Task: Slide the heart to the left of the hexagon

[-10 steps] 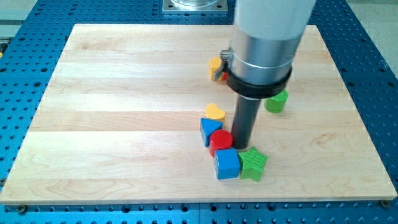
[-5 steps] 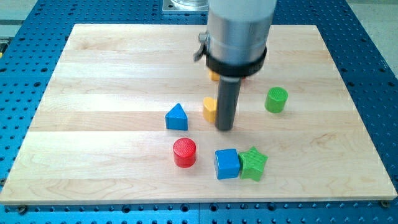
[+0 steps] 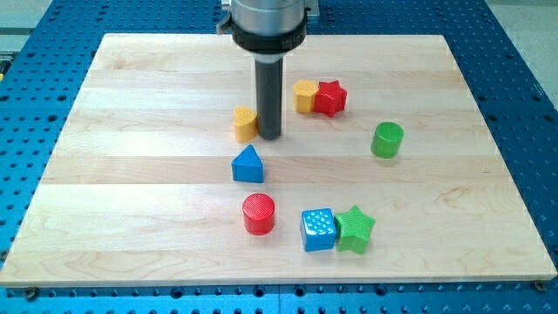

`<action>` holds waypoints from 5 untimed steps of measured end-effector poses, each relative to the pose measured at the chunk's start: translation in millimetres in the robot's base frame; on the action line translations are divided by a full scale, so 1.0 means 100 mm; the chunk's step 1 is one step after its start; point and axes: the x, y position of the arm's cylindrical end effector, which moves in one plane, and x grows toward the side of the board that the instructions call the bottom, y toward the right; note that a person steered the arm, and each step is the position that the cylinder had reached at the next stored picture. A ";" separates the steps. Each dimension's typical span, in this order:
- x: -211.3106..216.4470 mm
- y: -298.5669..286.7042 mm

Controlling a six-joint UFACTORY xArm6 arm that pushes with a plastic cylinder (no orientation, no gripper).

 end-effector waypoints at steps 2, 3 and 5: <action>-0.14 -0.40; -0.52 0.17; -0.20 -0.74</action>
